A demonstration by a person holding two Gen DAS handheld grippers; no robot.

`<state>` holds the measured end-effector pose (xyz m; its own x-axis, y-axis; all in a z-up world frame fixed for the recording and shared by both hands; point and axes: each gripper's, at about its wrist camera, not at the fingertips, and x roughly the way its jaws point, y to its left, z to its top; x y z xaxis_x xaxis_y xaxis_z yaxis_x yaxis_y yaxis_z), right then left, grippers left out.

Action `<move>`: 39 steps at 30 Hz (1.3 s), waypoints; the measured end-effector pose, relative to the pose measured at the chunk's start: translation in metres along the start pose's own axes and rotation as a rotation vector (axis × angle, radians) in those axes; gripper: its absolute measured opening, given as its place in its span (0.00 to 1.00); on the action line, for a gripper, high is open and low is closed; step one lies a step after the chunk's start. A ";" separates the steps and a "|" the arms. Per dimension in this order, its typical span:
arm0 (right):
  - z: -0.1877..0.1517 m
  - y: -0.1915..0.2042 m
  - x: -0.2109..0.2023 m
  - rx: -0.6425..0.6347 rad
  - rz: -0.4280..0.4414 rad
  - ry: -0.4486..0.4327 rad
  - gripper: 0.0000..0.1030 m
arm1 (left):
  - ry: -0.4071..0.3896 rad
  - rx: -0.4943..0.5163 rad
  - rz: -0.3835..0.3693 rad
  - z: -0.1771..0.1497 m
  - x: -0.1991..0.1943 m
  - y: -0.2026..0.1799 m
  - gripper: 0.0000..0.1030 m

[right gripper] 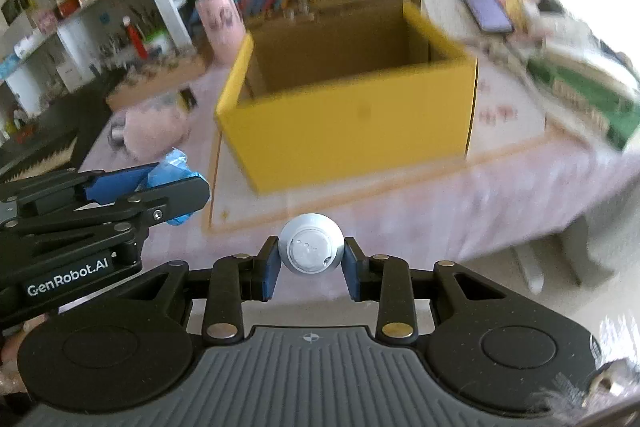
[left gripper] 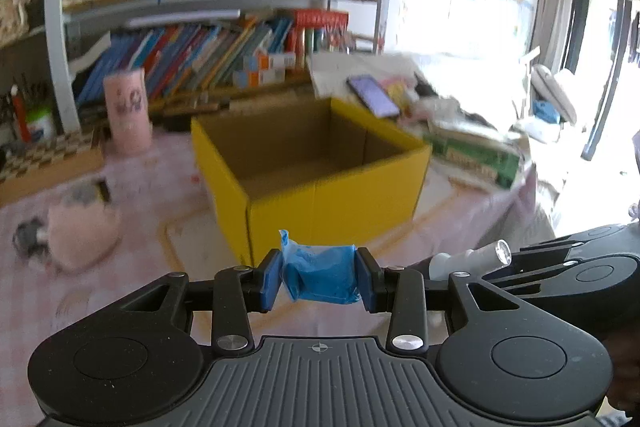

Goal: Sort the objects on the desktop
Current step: 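Open the left tool over the yellow box while the right tool lowers the bottle inside and opens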

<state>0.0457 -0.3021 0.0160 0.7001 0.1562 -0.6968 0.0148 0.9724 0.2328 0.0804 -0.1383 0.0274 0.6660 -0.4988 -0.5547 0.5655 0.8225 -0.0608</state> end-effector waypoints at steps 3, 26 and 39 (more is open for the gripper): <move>0.025 -0.013 -0.004 -0.019 0.011 -0.057 0.29 | -0.044 0.001 0.002 0.022 0.010 -0.005 0.36; 0.150 -0.073 0.068 -0.231 0.139 -0.093 0.29 | -0.050 -0.058 0.177 0.090 0.113 -0.008 0.36; 0.185 -0.074 0.163 -0.552 0.124 0.127 0.29 | 0.158 -0.046 0.229 0.072 0.177 0.002 0.36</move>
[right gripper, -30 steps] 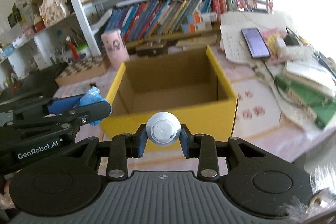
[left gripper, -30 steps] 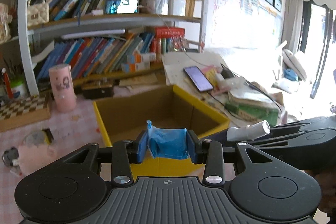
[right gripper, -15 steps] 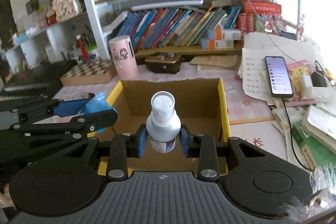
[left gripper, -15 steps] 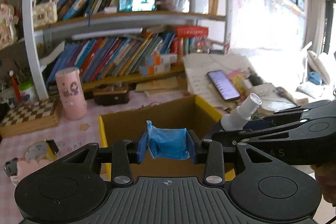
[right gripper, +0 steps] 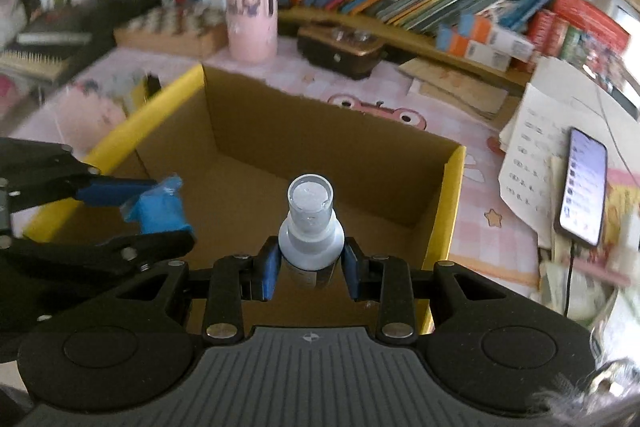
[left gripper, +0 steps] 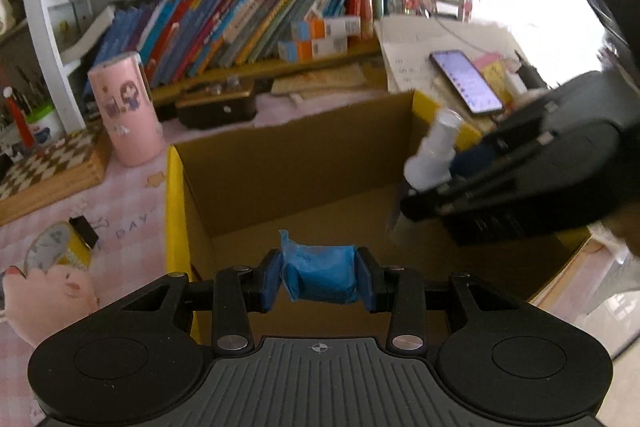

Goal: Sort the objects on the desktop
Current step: 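Open the left tool over the yellow box while the right tool lowers the bottle inside and opens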

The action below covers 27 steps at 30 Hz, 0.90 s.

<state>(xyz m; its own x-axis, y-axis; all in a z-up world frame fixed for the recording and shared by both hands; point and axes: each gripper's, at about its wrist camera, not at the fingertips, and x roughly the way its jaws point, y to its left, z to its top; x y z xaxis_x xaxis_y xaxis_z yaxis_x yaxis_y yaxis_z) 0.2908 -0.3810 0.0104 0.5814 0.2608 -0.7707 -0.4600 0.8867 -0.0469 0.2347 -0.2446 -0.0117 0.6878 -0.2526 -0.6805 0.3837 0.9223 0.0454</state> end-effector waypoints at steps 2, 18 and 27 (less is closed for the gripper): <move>0.005 -0.002 0.012 -0.051 0.004 0.040 0.29 | 0.021 0.005 -0.003 -0.001 0.004 -0.002 0.36; 0.016 0.012 0.049 -0.284 0.039 0.163 0.30 | 0.099 -0.054 -0.001 -0.002 0.019 -0.001 0.42; 0.024 0.002 0.017 -0.126 0.024 0.015 0.41 | -0.042 -0.049 0.054 0.003 -0.010 -0.005 0.67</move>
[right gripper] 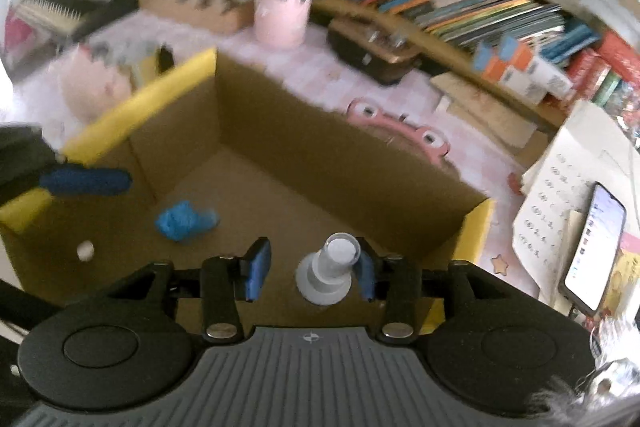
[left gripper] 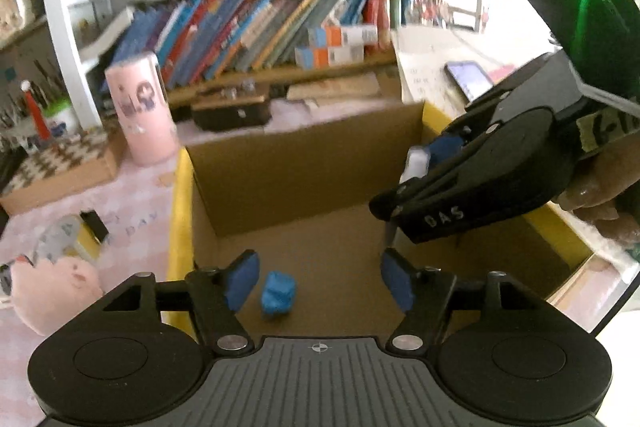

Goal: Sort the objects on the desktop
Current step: 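Open the left tool over the yellow box while the right tool lowers the bottle inside and opens, then lift both open tools up and away from the yellow box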

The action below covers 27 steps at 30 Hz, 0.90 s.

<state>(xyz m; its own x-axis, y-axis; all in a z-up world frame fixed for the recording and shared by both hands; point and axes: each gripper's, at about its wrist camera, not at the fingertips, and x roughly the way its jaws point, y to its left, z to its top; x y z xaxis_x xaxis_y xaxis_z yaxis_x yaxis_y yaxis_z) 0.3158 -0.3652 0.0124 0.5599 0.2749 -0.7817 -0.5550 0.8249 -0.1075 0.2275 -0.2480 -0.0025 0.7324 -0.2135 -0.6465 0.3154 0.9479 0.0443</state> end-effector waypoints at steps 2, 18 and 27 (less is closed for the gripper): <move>0.001 -0.001 -0.012 0.037 -0.007 -0.041 0.42 | -0.027 -0.015 0.009 0.002 -0.008 0.002 0.67; -0.038 0.022 -0.098 0.260 -0.166 -0.279 0.55 | -0.212 -0.054 0.085 -0.011 -0.078 0.024 0.90; -0.072 0.053 -0.126 0.396 -0.297 -0.304 0.57 | -0.211 -0.032 0.053 -0.039 -0.100 0.039 0.92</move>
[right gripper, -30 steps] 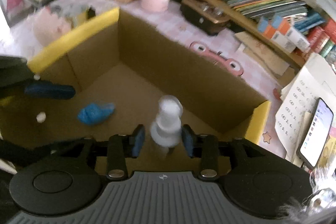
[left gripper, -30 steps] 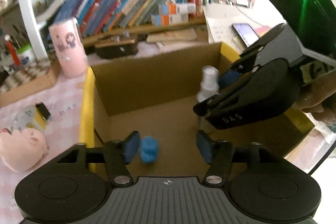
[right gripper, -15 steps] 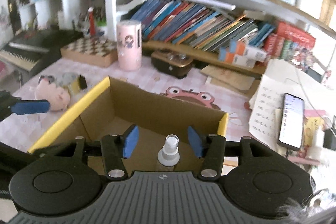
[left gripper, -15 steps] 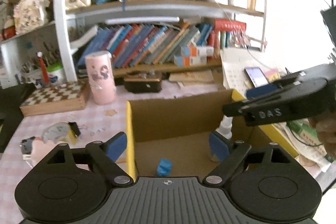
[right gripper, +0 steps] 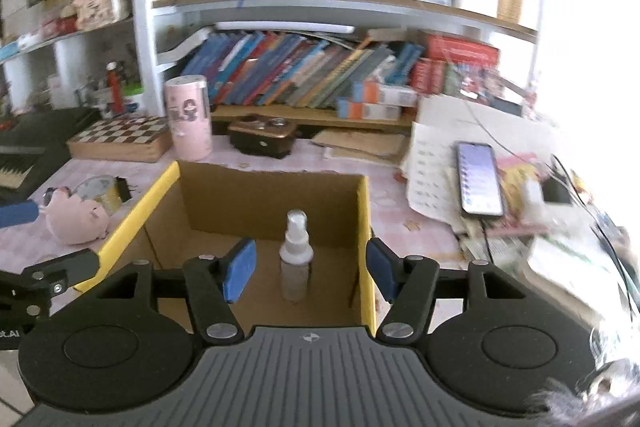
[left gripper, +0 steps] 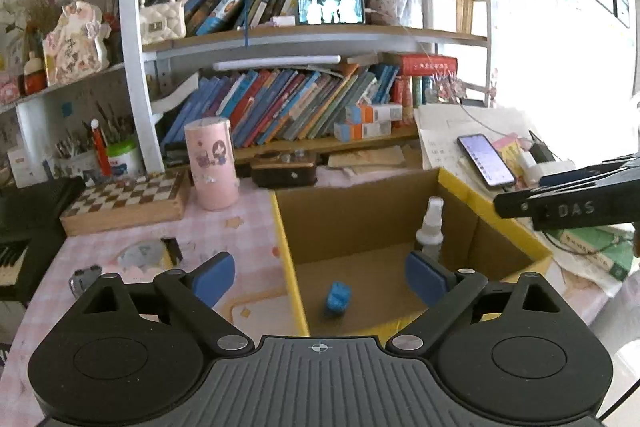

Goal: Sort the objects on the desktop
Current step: 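Lift both open tools up and away from the yellow box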

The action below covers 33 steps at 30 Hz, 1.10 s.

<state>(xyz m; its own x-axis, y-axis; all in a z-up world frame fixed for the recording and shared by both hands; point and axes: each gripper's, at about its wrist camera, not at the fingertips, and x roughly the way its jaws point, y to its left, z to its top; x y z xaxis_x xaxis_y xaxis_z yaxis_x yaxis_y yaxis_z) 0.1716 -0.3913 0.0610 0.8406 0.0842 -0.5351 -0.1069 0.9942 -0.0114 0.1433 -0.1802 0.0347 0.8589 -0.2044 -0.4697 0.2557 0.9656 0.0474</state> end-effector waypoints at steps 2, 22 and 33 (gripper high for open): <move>-0.009 0.004 -0.008 0.027 -0.027 0.003 0.57 | 0.012 -0.007 -0.009 -0.005 -0.004 0.006 0.92; -0.097 0.106 -0.057 0.128 -0.069 0.158 0.60 | 0.144 0.016 -0.036 -0.075 -0.056 0.060 0.93; -0.125 0.167 -0.072 0.127 0.017 0.213 0.63 | 0.205 -0.001 0.004 -0.104 -0.088 0.093 0.93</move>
<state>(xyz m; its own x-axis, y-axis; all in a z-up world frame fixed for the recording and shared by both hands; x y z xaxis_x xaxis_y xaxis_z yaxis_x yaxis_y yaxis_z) 0.0270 -0.2394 -0.0080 0.7073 0.0982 -0.7001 -0.0409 0.9943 0.0982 0.0457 -0.0562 -0.0110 0.7517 -0.1635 -0.6389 0.2515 0.9666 0.0486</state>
